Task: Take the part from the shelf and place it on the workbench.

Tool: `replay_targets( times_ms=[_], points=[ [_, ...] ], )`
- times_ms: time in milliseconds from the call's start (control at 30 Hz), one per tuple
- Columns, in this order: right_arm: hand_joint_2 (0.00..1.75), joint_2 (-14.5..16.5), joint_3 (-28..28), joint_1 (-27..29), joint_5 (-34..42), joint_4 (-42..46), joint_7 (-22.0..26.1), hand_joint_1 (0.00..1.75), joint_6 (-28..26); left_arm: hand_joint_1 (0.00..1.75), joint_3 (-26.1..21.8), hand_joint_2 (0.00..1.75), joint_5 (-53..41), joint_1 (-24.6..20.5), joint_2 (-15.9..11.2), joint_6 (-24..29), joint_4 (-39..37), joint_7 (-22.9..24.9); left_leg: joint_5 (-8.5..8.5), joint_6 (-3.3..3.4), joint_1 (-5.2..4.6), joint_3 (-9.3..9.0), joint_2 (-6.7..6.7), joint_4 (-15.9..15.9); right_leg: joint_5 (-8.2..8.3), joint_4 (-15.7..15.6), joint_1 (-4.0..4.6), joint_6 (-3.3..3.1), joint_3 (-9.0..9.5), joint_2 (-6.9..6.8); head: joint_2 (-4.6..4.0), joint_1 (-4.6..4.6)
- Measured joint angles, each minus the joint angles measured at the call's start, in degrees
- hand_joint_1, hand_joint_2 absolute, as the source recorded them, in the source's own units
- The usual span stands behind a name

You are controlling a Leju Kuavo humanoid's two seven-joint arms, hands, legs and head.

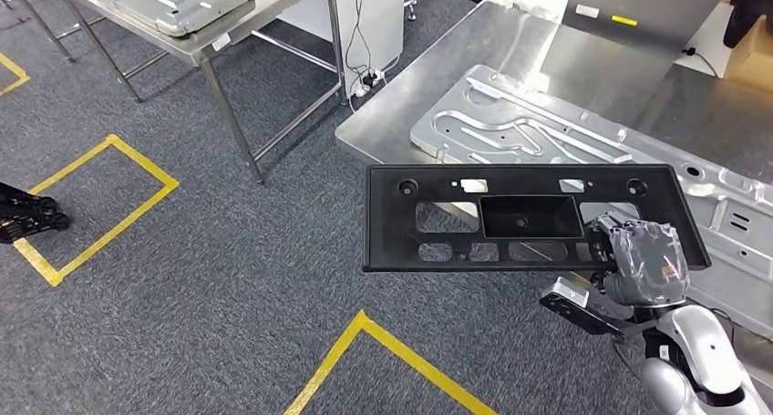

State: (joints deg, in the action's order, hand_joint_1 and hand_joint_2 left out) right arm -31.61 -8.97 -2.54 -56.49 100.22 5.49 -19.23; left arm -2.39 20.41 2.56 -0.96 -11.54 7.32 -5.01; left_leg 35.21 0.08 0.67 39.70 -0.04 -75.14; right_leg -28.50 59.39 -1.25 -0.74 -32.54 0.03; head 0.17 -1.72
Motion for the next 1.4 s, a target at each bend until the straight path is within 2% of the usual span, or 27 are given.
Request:
replay_targets(
  times_ms=[33, 67, 133, 167, 233, 333, 367, 433, 467, 500, 533, 600, 667, 733, 833, 867, 933, 967, 1000, 1033, 1067, 1100, 1167, 1200, 1267, 1300, 1400],
  points=[
    [1.75, 0.0, 0.09, 0.16, -0.03, -0.07, 0.0, 1.75, 0.0, 0.0, 0.03, 1.75, -0.01, 0.02, 0.0, 0.0, 0.0, -0.01, -2.06, 0.19, -0.02, -0.35, 0.0, 1.93, -0.27, 0.01, 0.07, 0.05, 0.38, 0.08, 0.0, -0.01],
    [1.75, 0.0, 0.19, 0.26, -0.07, -0.11, 0.0, 1.75, 0.0, 0.0, 0.05, 1.75, -0.01, 0.05, 0.0, 0.01, 0.0, -0.02, -4.77, 0.48, -0.05, -1.62, -0.01, 5.62, -0.59, 0.01, 0.11, 0.14, 0.84, 0.17, 0.0, -0.01],
    [1.75, 0.01, 0.45, 0.32, -0.17, -0.17, 0.0, 1.75, 0.01, 0.0, 0.09, 1.75, -0.03, 0.09, -0.01, 0.05, -0.01, -0.03, -8.21, 1.1, -0.31, -4.49, -0.07, 12.64, -1.17, 0.02, 0.24, 0.5, 1.48, 0.33, 0.0, 0.02],
    [1.75, 0.01, 0.61, 0.34, -0.21, -0.21, -0.01, 1.75, -0.01, 0.0, 0.11, 1.75, -0.04, 0.08, -0.01, 0.09, -0.02, -0.05, -8.68, 1.31, -0.47, -5.28, -0.09, 14.5, -1.31, 0.0, 0.31, 0.76, 1.55, 0.37, 0.0, 0.02],
    [1.75, 0.01, 0.86, 0.37, -0.37, -0.32, -0.03, 1.75, -0.03, 0.0, 0.15, 1.75, -0.09, 0.01, -0.01, 0.16, -0.02, -0.09, -8.36, 1.57, -0.69, -5.65, -0.13, 15.45, -1.35, -0.19, 0.41, 1.36, 1.52, 0.38, 0.0, 0.02],
    [1.75, 0.01, 1.18, 0.4, -1.04, -0.43, -0.31, 1.75, -0.23, 0.0, 0.21, 1.75, -0.16, 0.0, 0.0, 0.26, -0.02, -0.12, -8.63, 2.38, -0.29, -6.39, -0.1, 16.73, -2.54, 1.17, 0.2, 2.2, 1.08, 0.23, 0.0, 0.05],
    [1.75, 0.03, 1.3, 0.37, -1.38, -0.47, -0.49, 1.75, -0.46, 0.0, 0.22, 1.75, -0.2, 0.0, 0.0, 0.28, -0.02, -0.13, -8.68, 2.67, -0.17, -6.73, -0.06, 17.1, -3.81, 3.52, 0.12, 2.43, -0.04, 0.2, 0.0, 0.07],
    [1.75, 0.18, 1.45, 0.36, -2.3, -0.69, -0.86, 1.75, -1.17, 0.0, 0.25, 1.75, -0.37, 0.02, 0.0, 0.28, -0.02, -0.13, -8.47, 3.01, -0.23, -7.07, -0.01, 17.24, -6.83, 10.92, 0.03, 2.84, -4.14, 0.16, 0.0, 0.08],
    [1.75, 0.31, 1.47, 0.42, -2.8, -0.87, -1.02, 1.75, -1.55, 0.0, 0.26, 1.75, -0.46, 0.01, 0.0, 0.28, -0.02, -0.12, -8.32, 3.07, -0.25, -7.21, -0.02, 17.22, -7.5, 13.98, -0.03, 2.99, -6.09, 0.16, 0.0, 0.08],
    [1.75, 0.48, 1.48, 0.48, -3.25, -1.1, -1.12, 1.75, -1.9, 0.0, 0.28, 1.75, -0.55, -0.01, 0.01, 0.29, -0.02, -0.11, -8.12, 3.07, -0.26, -7.41, -0.06, 17.18, -7.02, 15.28, -0.08, 3.1, -7.25, 0.15, 0.0, 0.08],
    [1.75, 0.64, 1.48, 0.53, -3.64, -1.32, -1.16, 1.75, -2.24, 0.0, 0.32, 1.75, -0.6, -0.03, 0.03, 0.29, -0.01, -0.1, -7.89, 2.99, -0.26, -7.7, -0.1, 17.12, -5.35, 14.25, -0.13, 3.15, -7.22, 0.12, 0.0, 0.08],
    [1.75, 0.94, 1.56, 0.55, -4.11, -1.66, -1.22, 1.75, -2.89, 0.0, 0.46, 1.75, -0.61, -0.03, 0.09, 0.29, 0.0, -0.08, -7.26, 2.68, -0.24, -8.38, -0.15, 16.94, -0.66, 7.24, -0.17, 3.02, -4.44, -0.01, 0.0, 0.08],
    [1.75, 1.19, 1.84, 0.59, -4.34, -1.94, -1.31, 1.75, -3.4, 0.0, 0.61, 1.75, -0.6, -0.06, 0.14, 0.3, -0.01, -0.07, -6.68, 2.1, -0.41, -8.73, -0.21, 16.64, 1.5, 1.44, 0.09, 2.57, -1.94, -0.08, -0.01, 0.07],
    [1.75, 1.4, 2.28, 0.68, -4.49, -2.24, -1.38, 1.75, -3.66, 0.0, 0.69, 1.75, -0.56, -0.1, 0.15, 0.31, -0.02, -0.06, -6.44, 1.48, -0.55, -8.78, -0.24, 16.63, 1.28, 0.34, 0.42, 2.0, -1.57, 0.0, -0.01, 0.06],
    [1.75, 1.61, 2.8, 0.82, -4.64, -2.54, -1.44, 1.75, -3.78, 0.0, 0.75, 1.75, -0.46, -0.14, 0.17, 0.3, -0.02, -0.06, -5.23, 0.6, -0.48, -8.35, -0.15, 15.32, 1.3, -0.12, 0.08, 0.87, -1.25, 0.07, -0.01, 0.05],
    [1.75, 1.66, 2.95, 0.84, -4.66, -2.61, -1.45, 1.75, -3.8, 0.0, 0.77, 1.75, -0.4, -0.14, 0.18, 0.25, -0.02, -0.1, -3.91, 0.34, -0.44, -7.31, -0.14, 13.01, 1.28, -0.31, -0.05, 0.49, -1.04, 0.03, -0.01, 0.04],
    [1.75, 1.82, 3.32, 0.93, -4.68, -2.8, -1.46, 1.75, -3.86, 0.0, 0.79, 1.75, -0.22, -0.09, 0.19, 0.08, -0.02, -0.29, -0.42, 0.01, -0.37, -3.4, -0.14, 5.35, 1.06, -0.34, 0.04, -0.04, -0.82, -0.09, -0.01, 0.03],
    [1.75, 1.96, 3.52, 1.05, -4.73, -2.93, -1.46, 1.75, -3.91, 0.0, 0.82, 1.75, -0.14, -0.05, 0.19, -0.03, -0.02, -0.45, 0.67, -0.08, -0.36, -1.43, -0.14, 1.86, 0.94, -0.33, 0.09, -0.13, -0.72, -0.12, -0.01, 0.04],
    [1.75, 2.1, 3.73, 1.2, -4.8, -3.05, -1.46, 1.75, -3.96, 0.0, 0.87, 1.75, -0.07, 0.01, 0.2, -0.14, -0.02, -0.67, 0.7, -0.09, -0.36, -0.18, -0.14, -0.03, 0.81, -0.32, 0.14, -0.17, -0.58, -0.12, 0.0, 0.04],
    [1.75, 2.23, 3.93, 1.36, -4.88, -3.14, -1.46, 1.75, -4.03, 0.0, 0.96, 1.75, -0.03, 0.07, 0.2, -0.23, -0.02, -0.89, -0.48, -0.02, -0.36, -0.06, -0.14, 0.4, 0.65, -0.31, 0.16, -0.15, -0.37, -0.08, 0.0, 0.04],
    [1.75, 2.37, 4.11, 1.51, -4.97, -3.19, -1.46, 1.75, -4.1, 0.0, 1.04, 1.75, 0.01, 0.13, 0.21, -0.33, -0.02, -1.13, -2.65, 0.15, -0.36, -1.06, -0.14, 3.1, 0.47, -0.3, 0.17, -0.07, -0.07, -0.03, 0.0, 0.04],
    [1.75, 2.48, 4.3, 1.63, -5.02, -3.21, -1.46, 1.75, -4.19, 0.0, 1.13, 1.75, 0.04, 0.2, 0.21, -0.44, -0.03, -1.37, -5.15, 0.44, -0.39, -2.77, -0.14, 7.23, 0.25, -0.3, 0.18, 0.04, 0.24, 0.03, -0.01, 0.04],
    [1.75, 2.67, 4.78, 1.78, -5.08, -3.27, -1.49, 1.75, -4.4, 0.0, 1.26, 1.75, 0.16, 0.32, 0.23, -0.72, -0.08, -1.83, -8.0, 1.0, -0.61, -5.76, -0.16, 14.06, -0.11, -0.19, 0.36, 0.49, 0.5, 0.15, -0.01, 0.05],
    [1.75, 2.72, 5.07, 1.86, -5.08, -3.31, -1.51, 1.75, -4.48, 0.0, 1.32, 1.75, 0.24, 0.34, 0.24, -0.91, -0.11, -2.08, -8.3, 1.21, -0.74, -6.39, -0.18, 15.6, -0.18, -0.17, 0.43, 0.77, 0.46, 0.17, -0.01, 0.05],
    [1.75, 2.75, 5.65, 1.97, -5.05, -3.35, -1.6, 1.75, -4.54, 0.0, 1.47, 1.75, 0.38, 0.29, 0.27, -1.26, -0.26, -2.63, -8.14, 1.53, -0.88, -6.57, -0.24, 16.17, -0.07, -0.47, 0.46, 1.39, 0.47, 0.18, 0.0, 0.04],
    [1.75, 2.77, 5.89, 2.06, -5.02, -3.38, -1.63, 1.75, -4.54, 0.0, 1.53, 1.75, 0.44, 0.28, 0.3, -1.36, -0.4, -2.89, -8.32, 1.5, -0.85, -6.74, -0.29, 16.55, 0.1, -0.75, 0.49, 1.21, 0.67, 0.16, 0.0, 0.07],
    [1.75, 2.76, 6.75, 2.11, -4.68, -3.58, -1.69, 1.75, -4.48, 0.0, 1.62, 1.75, 0.56, 0.21, 0.46, -1.58, -0.98, -3.4, -8.71, 1.29, -0.74, -7.31, -0.39, 17.47, 0.25, -1.43, 0.58, -0.36, 1.32, 0.08, 0.0, 0.15]
  ],
)
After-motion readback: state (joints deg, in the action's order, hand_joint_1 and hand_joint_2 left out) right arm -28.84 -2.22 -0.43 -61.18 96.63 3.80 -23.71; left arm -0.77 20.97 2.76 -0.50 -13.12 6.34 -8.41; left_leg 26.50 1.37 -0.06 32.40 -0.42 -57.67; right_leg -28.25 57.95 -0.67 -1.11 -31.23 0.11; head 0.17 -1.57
